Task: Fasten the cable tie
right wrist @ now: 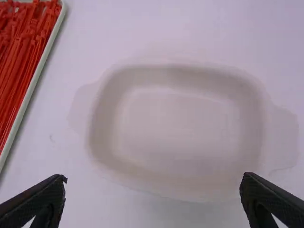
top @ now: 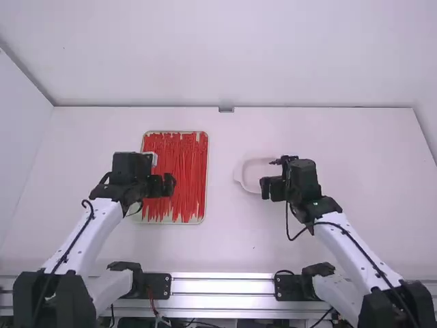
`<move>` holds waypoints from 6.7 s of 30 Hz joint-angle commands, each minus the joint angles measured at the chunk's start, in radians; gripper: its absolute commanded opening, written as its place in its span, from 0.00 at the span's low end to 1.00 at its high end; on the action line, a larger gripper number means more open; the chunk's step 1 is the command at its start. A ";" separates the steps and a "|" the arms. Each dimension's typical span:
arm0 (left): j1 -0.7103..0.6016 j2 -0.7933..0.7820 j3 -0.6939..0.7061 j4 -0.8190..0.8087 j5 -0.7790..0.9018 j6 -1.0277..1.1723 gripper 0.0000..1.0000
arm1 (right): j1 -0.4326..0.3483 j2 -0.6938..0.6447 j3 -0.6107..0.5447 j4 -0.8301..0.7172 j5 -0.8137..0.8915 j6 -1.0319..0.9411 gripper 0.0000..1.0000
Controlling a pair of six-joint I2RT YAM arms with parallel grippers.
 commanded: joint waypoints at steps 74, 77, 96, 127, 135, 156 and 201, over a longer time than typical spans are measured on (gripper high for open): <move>-0.134 0.764 0.758 -0.119 -0.147 0.023 0.99 | 0.010 0.018 0.036 0.000 0.002 0.000 1.00; -0.134 0.764 0.755 -0.121 -0.151 0.003 0.99 | 0.001 0.018 0.036 0.000 0.002 0.000 1.00; -0.134 0.764 0.705 -0.098 -0.235 -0.077 0.99 | 0.005 0.018 0.036 0.007 -0.015 0.000 0.99; -0.134 0.842 0.618 0.103 -0.203 -0.123 0.92 | 0.125 0.018 0.036 0.124 -0.194 -0.001 1.00; -0.135 0.842 0.616 0.106 -0.208 -0.134 0.70 | 0.125 0.018 0.035 0.123 -0.193 0.003 1.00; -0.135 0.901 0.616 0.157 -0.259 -0.187 0.45 | 0.125 0.018 0.035 0.109 -0.193 -0.001 1.00; -0.193 0.919 0.730 0.024 -0.365 -0.212 0.19 | 0.117 0.018 0.035 0.096 -0.187 -0.002 1.00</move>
